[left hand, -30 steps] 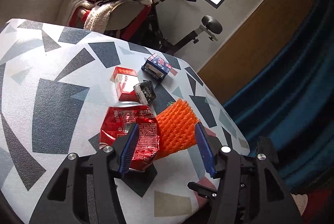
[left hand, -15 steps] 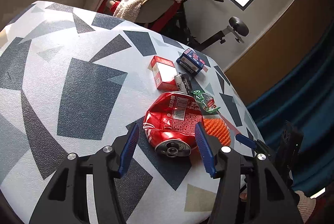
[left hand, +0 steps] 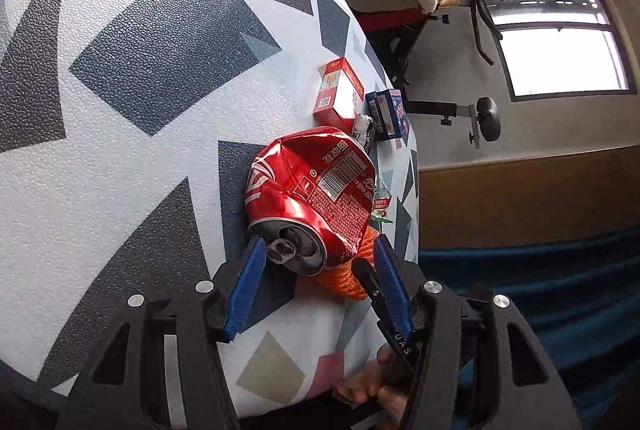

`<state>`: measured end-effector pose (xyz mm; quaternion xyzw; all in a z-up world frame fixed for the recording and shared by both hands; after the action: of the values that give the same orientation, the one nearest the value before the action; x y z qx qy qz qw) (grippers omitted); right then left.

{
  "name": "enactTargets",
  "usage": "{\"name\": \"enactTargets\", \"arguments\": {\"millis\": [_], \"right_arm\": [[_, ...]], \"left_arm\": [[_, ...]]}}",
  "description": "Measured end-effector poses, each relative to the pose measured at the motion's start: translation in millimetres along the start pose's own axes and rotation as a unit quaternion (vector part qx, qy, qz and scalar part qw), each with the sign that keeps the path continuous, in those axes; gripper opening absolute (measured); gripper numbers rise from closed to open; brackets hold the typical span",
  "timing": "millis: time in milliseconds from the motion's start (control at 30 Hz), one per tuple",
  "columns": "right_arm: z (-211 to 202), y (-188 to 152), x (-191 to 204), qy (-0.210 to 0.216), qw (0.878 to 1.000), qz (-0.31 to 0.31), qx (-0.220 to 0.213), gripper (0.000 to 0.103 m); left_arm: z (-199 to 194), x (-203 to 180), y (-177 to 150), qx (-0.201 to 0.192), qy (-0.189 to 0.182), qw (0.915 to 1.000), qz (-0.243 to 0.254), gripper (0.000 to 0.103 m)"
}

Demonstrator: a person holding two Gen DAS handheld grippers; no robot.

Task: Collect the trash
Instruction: 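Grasp the orange foam net with right gripper while left holds the red can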

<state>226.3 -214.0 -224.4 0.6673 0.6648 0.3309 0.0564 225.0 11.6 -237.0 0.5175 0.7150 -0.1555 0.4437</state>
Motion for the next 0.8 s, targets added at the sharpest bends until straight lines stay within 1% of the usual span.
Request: {"name": "enactTargets", "arguments": {"millis": [33, 67, 167, 300, 333, 400, 433, 467, 500, 533, 600, 633, 700, 767, 800], "right_arm": [[-2, -3, 1, 0.005, 1.000, 0.003, 0.001, 0.029], [-3, -5, 1, 0.006, 1.000, 0.004, 0.001, 0.026], [-10, -12, 2, 0.011, 1.000, 0.002, -0.007, 0.023], [-17, -18, 4, 0.019, 1.000, 0.000, -0.013, 0.021], [-19, -19, 5, 0.020, 1.000, -0.002, -0.015, 0.021], [-23, -22, 7, 0.020, 1.000, -0.006, -0.021, 0.020], [-26, -22, 7, 0.018, 0.999, -0.007, -0.026, 0.020], [-29, -22, 7, 0.015, 0.999, -0.008, -0.031, 0.020], [-32, -22, 7, 0.012, 0.999, -0.009, -0.036, 0.020], [-35, -22, 6, 0.009, 0.999, -0.010, -0.040, 0.020], [-42, -20, 5, 0.000, 0.999, -0.015, -0.051, 0.020], [-46, -19, 4, -0.006, 0.998, -0.020, -0.057, 0.020], [-53, -18, 3, -0.013, 0.997, -0.025, -0.068, 0.020], [-60, -15, 1, -0.017, 0.997, -0.026, -0.076, 0.020], [-63, -14, 0, -0.017, 0.996, -0.025, -0.079, 0.020]], "left_arm": [[3, -2, -2, 0.000, 0.002, 1.0000, -0.008, 0.054], [6, -4, -2, -0.002, 0.009, 0.9999, -0.014, 0.054], [13, -8, -1, -0.015, 0.042, 0.9987, -0.024, 0.054], [17, -8, 4, -0.031, 0.091, 0.9951, -0.021, 0.054], [19, -8, 5, -0.031, 0.102, 0.9941, -0.018, 0.054], [23, -5, 7, -0.031, 0.126, 0.9915, -0.005, 0.048], [25, -4, 7, -0.033, 0.129, 0.9911, 0.004, 0.047], [25, -5, 7, -0.036, 0.134, 0.9902, 0.016, 0.047], [25, -9, 7, -0.038, 0.147, 0.9875, 0.040, 0.046], [24, -13, 7, -0.042, 0.162, 0.9836, 0.068, 0.046], [21, -24, 6, -0.049, 0.170, 0.9762, 0.126, 0.045], [18, -29, 5, -0.053, 0.177, 0.9691, 0.163, 0.045], [12, -38, 4, -0.062, 0.199, 0.9507, 0.230, 0.045], [4, -41, 2, -0.069, 0.224, 0.9316, 0.277, 0.045], [0, -40, 1, -0.071, 0.233, 0.9249, 0.292, 0.045]]}}
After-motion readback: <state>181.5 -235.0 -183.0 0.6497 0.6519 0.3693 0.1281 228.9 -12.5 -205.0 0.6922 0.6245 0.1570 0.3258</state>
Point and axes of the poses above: each gripper's, at about its wrist camera, not at the fingertips, and z roughly the way its jaws point, x to its left, y to its top, the point moved 4 cm from there along z, roughly the way its jaws point, and after that the axes turned 11 degrees about z, right-handed, at the moved point
